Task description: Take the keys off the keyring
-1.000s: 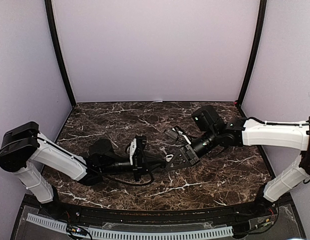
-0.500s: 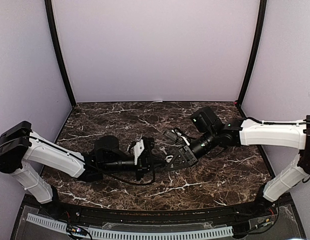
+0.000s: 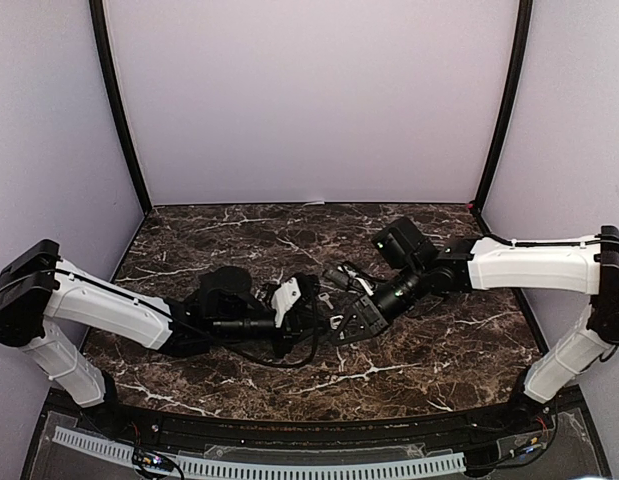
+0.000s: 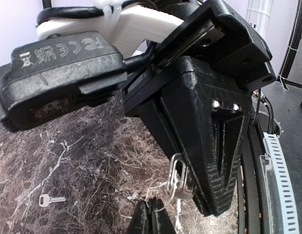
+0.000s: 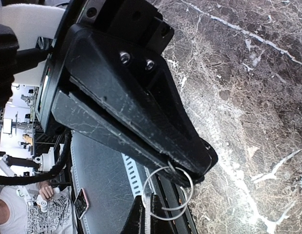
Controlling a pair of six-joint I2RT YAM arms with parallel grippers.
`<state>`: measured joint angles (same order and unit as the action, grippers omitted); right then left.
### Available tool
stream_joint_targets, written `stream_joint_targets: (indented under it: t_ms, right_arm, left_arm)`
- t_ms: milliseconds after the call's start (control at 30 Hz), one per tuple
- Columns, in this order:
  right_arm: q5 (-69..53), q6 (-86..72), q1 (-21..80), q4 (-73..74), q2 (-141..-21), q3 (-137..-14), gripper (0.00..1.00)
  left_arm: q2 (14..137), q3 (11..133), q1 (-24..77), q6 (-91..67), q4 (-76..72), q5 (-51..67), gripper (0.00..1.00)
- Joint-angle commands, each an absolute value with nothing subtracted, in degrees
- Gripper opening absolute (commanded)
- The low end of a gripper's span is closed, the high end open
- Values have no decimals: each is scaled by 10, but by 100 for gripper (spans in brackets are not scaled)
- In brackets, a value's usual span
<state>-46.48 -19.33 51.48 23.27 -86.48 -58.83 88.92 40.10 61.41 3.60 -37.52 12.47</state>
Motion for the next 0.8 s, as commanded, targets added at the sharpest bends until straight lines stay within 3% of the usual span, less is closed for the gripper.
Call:
stream_joint_targets:
  t_ms: [0,767]
  right_arm:
    - [-478,-179,525,223,-845,-615,0]
    - [-463,-214,511,164,-795,-560,0]
  left_arm:
    - [875,370,609,36,-358,72,0]
    - [854,329,608,-55,-487,85,0]
